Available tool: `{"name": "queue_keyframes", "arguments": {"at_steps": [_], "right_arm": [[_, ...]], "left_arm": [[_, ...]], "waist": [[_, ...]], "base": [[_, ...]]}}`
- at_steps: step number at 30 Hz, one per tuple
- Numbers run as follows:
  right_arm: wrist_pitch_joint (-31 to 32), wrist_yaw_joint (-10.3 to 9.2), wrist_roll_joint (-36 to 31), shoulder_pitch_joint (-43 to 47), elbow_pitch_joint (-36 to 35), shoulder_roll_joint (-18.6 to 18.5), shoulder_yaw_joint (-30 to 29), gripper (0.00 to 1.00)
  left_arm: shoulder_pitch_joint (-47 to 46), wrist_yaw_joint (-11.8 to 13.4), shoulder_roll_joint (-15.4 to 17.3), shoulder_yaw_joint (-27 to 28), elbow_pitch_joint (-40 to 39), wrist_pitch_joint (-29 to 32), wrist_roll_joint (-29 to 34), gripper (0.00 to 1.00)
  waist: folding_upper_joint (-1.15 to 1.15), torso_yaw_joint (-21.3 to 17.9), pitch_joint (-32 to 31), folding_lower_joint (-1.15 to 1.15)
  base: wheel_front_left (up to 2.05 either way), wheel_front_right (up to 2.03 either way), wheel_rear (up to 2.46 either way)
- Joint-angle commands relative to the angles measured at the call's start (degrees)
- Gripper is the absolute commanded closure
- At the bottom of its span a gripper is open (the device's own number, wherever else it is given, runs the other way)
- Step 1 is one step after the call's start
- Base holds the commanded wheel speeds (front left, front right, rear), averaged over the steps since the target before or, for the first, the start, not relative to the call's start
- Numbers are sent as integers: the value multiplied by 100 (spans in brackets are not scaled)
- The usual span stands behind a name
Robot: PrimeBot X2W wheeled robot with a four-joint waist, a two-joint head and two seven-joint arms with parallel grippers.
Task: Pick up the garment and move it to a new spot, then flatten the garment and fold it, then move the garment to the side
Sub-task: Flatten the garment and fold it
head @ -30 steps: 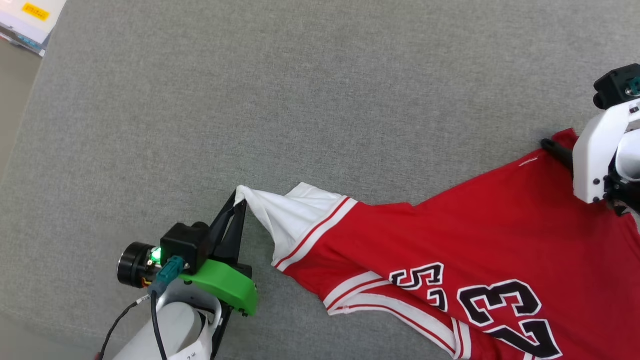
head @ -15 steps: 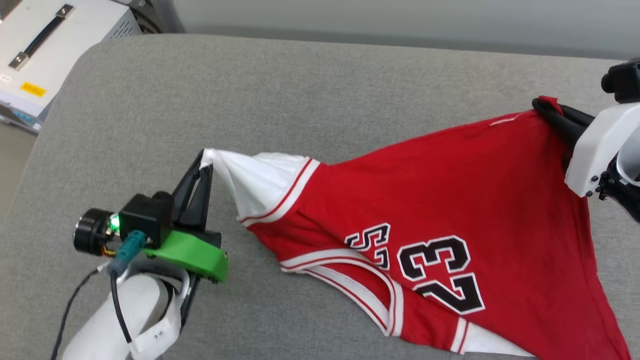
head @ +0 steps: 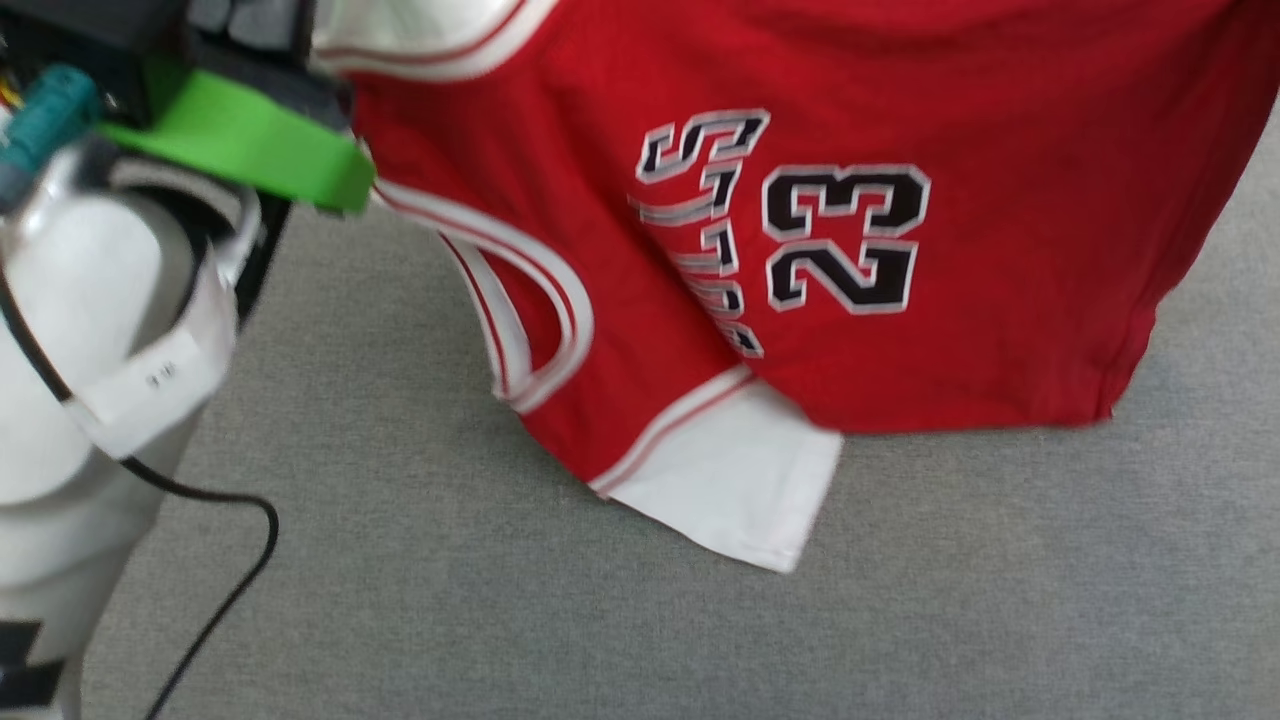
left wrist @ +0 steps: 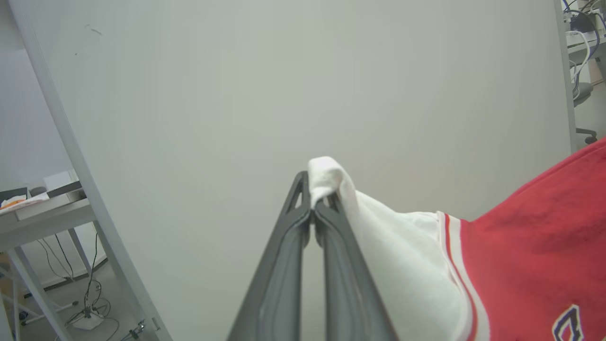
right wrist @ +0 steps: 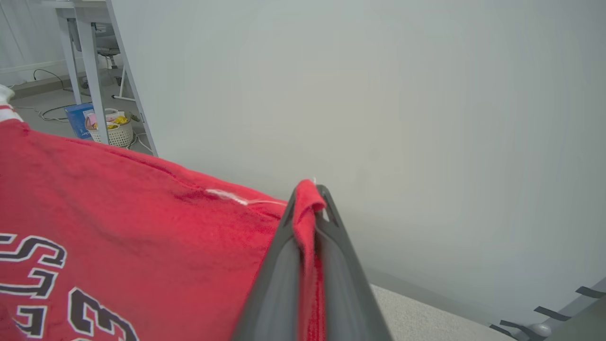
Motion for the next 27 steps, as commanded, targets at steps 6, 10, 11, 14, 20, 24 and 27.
{"name": "queue_keyframes", "arguments": {"at_steps": [6, 10, 11, 14, 20, 24, 27], "right_arm": [[143, 0, -587, -1579, 171, 291, -444, 100], [147, 0, -958, -2666, 519, 503, -480, 100], [116, 0, -1045, -2911, 613, 535, -470, 100], [61, 0, -1324, -3751, 921, 561, -373, 100], [-129, 0, -1526, -4853, 1518, 637, -90, 100], [-313, 0, -1487, -5052, 1895, 654, 277, 100], [-492, 0, -1376, -4841, 2139, 663, 536, 100]], "left_arm": [[-2046, -442, -67, 72, 492, 296, 236, 100], [-3258, -660, -111, 153, 942, 383, 339, 100], [-3526, -700, -125, 176, 1072, 372, 356, 100], [-4396, -842, -196, 171, 1518, 325, 436, 100], [-5348, -982, -226, 64, 2195, 155, 583, 100], [-5391, -1043, -223, -28, 2523, -7, 517, 100], [-5110, -1060, -208, -93, 2746, -178, 451, 100]], "waist": [[0, -135, 1274, 0], [0, -166, 1667, 0], [0, -165, 1739, 0], [0, -78, 1993, 0], [0, 18, 2207, 0], [0, 56, 2235, 0], [0, 61, 2183, 0]], "base": [[0, 0, 0], [0, 0, 0], [0, 0, 0], [0, 0, 0], [0, 0, 0], [0, 0, 0], [0, 0, 0]]}}
